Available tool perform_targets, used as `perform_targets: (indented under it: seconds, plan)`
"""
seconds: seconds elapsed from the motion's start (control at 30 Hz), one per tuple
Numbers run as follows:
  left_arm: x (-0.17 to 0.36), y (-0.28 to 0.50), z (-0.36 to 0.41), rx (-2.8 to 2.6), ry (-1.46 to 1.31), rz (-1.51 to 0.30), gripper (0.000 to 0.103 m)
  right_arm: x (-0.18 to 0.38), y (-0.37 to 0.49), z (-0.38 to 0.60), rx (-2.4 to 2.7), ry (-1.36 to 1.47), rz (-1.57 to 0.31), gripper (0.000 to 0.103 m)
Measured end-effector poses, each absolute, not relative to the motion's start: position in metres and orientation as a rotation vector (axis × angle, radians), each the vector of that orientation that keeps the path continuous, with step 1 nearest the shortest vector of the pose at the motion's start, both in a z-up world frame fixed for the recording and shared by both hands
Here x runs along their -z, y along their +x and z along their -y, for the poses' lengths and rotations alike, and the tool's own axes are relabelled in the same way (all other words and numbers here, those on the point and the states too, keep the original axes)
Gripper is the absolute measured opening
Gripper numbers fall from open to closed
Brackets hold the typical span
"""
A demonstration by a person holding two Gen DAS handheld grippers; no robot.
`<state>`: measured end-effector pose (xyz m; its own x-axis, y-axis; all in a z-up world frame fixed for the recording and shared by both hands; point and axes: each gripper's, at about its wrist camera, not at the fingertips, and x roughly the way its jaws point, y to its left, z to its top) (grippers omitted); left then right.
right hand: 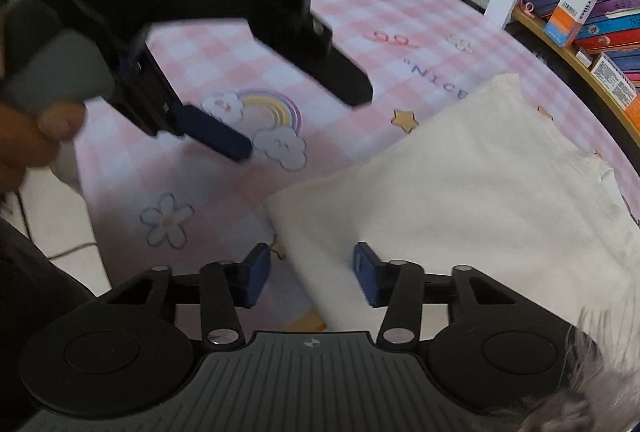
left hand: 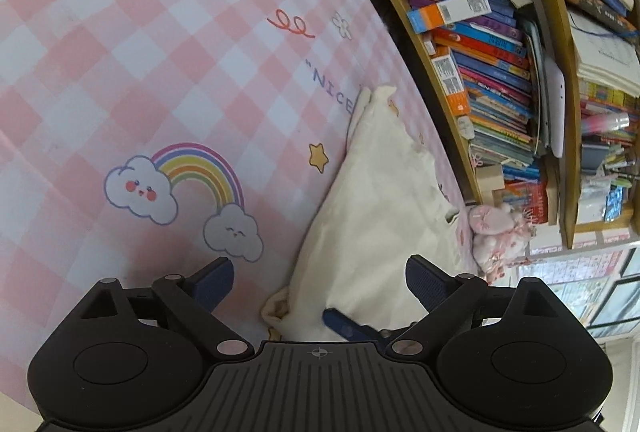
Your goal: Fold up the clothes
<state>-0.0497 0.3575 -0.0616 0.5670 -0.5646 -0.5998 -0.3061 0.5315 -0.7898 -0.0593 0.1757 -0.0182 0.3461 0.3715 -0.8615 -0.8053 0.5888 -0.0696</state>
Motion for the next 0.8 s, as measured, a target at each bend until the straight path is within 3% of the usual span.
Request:
perform_targets:
  seconds: [0.1, 0.17, 0.53, 0.8]
  plan:
    - [0.066, -0.047, -0.357, 0.203, -1.049, -1.015, 0.095, 0.020, -0.056, -0.173, -0.811, -0.522, -0.928, 0.029]
    - [0.068, -0.043, -0.354, 0.215, -1.048, -1.034, 0.095, 0.020, -0.053, -0.172, -0.795, -0.518, -0.922, 0.007]
    - [0.096, -0.011, -0.336, 0.387, -1.262, -1.105, 0.095, -0.037, -0.033, -0.123, -0.694, -0.145, -0.877, 0.006]
    - [0.107, 0.003, -0.318, 0.491, -1.382, -1.064, 0.095, -0.054, -0.034, -0.113, -0.683, -0.091, -0.880, 0.006]
